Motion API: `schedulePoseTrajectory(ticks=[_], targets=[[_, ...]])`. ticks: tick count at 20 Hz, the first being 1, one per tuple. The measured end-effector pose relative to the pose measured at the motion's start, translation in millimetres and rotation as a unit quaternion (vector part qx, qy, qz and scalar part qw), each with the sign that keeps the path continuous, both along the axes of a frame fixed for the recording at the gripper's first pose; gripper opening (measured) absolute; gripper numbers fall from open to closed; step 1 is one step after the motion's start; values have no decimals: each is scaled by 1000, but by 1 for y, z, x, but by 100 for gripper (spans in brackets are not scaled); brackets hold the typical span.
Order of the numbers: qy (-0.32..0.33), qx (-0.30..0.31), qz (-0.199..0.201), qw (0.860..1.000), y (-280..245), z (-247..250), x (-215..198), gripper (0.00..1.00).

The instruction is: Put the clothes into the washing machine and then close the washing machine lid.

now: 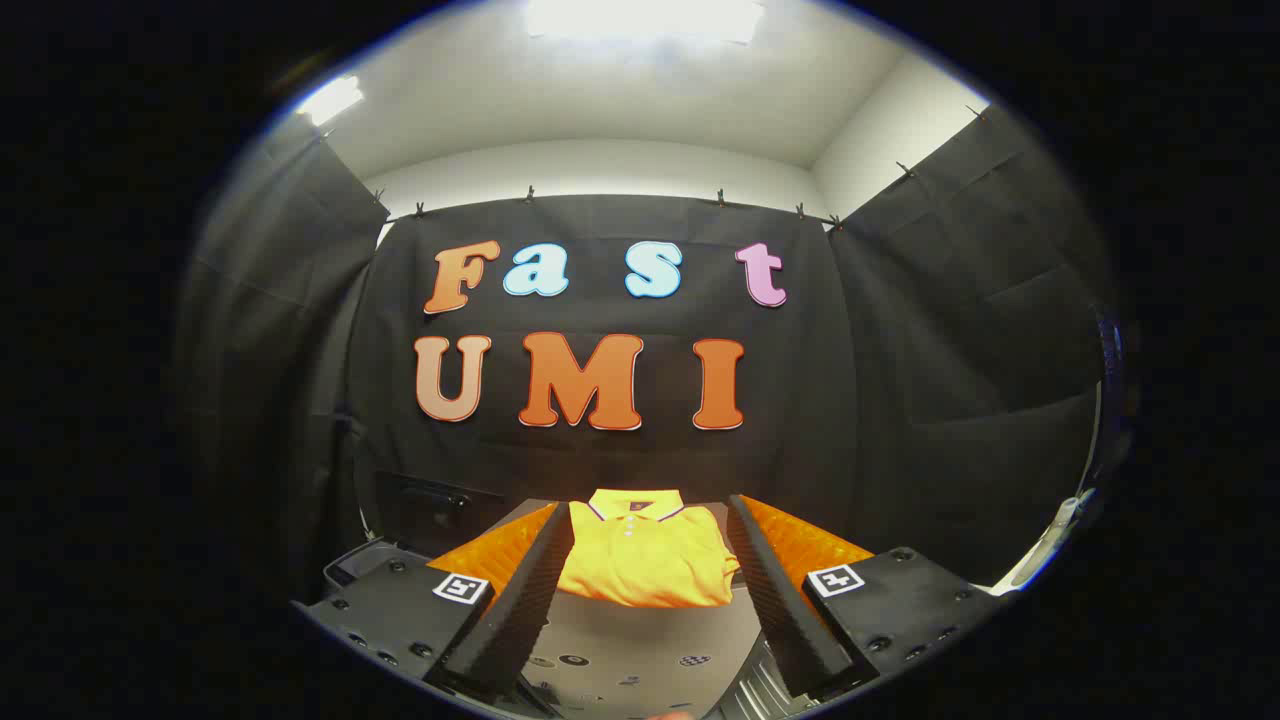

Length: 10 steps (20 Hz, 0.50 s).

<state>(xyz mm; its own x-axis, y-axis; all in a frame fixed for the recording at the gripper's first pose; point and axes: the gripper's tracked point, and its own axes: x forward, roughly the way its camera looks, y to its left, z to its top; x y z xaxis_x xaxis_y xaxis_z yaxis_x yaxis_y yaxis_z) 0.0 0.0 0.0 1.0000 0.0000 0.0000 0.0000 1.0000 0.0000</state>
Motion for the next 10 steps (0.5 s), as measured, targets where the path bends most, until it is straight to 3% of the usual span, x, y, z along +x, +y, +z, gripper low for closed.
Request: schedulePoseTrajectory(ticks=[10], targets=[[1,1,-8,1000,-9,2,-2,100]])
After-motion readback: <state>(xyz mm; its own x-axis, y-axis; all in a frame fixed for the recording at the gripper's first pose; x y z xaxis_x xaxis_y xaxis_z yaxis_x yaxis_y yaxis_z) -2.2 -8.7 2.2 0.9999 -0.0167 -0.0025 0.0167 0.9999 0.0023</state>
